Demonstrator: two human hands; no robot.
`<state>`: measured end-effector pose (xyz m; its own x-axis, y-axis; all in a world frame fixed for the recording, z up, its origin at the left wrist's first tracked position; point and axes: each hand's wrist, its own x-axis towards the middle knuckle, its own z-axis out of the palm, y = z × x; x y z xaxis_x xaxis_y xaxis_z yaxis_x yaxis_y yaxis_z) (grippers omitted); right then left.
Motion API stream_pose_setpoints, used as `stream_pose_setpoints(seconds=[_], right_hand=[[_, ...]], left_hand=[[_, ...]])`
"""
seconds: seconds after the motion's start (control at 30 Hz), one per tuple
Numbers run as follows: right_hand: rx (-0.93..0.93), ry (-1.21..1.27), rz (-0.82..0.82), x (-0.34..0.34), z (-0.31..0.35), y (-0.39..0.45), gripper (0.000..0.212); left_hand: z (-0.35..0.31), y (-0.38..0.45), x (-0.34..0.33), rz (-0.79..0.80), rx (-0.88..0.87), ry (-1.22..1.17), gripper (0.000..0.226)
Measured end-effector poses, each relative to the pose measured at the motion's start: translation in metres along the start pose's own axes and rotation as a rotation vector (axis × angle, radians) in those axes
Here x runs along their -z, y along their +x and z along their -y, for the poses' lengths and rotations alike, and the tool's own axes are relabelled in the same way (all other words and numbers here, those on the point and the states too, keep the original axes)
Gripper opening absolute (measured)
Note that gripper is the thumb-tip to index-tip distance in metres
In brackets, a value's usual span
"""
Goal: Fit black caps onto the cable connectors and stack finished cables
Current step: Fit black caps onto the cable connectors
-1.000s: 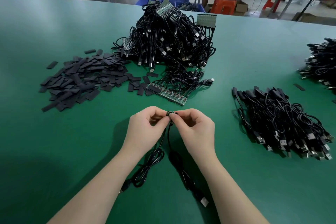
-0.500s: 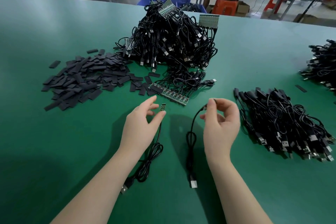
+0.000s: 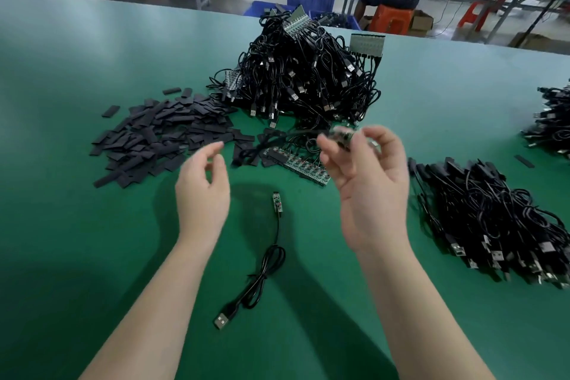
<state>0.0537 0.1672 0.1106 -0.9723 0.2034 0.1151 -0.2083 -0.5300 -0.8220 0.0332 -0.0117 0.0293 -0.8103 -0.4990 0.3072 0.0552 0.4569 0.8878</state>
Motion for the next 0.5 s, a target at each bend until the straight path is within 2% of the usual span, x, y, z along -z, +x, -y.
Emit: stream_pose_setpoints(seconds=[0.1, 0.17, 0.23, 0.3, 0.4, 0.5], right_hand=[[-0.194, -0.282, -0.117, 0.024, -0.029, 0.003, 0.014], [-0.211, -0.495, -0.088, 0.041, -0.044, 0.001, 0.017], [-0.138, -0.736, -0.042, 0.053, -0.052, -0.004, 0.023], [-0.064, -0.875, 0.006, 0.058, -0.055, -0.01, 0.03], [-0.012, -0.923, 0.067, 0.061, -0.059, -0.016, 0.035], [0.022, -0.948, 0.117, 0.064, -0.062, -0.018, 0.035]], left_hand=[[0.018, 0.026, 0.02, -0.074, -0.03, 0.346, 0.035], [0.03, 0.037, 0.026, 0.015, 0.052, 0.616, 0.042], [0.038, 0.038, 0.026, 0.155, 0.159, 0.792, 0.045], [0.043, 0.037, 0.023, 0.21, 0.151, 0.854, 0.042], [0.044, 0.036, 0.02, 0.111, -0.002, 0.801, 0.027], [0.038, 0.031, 0.02, 0.078, -0.078, 0.774, 0.017]])
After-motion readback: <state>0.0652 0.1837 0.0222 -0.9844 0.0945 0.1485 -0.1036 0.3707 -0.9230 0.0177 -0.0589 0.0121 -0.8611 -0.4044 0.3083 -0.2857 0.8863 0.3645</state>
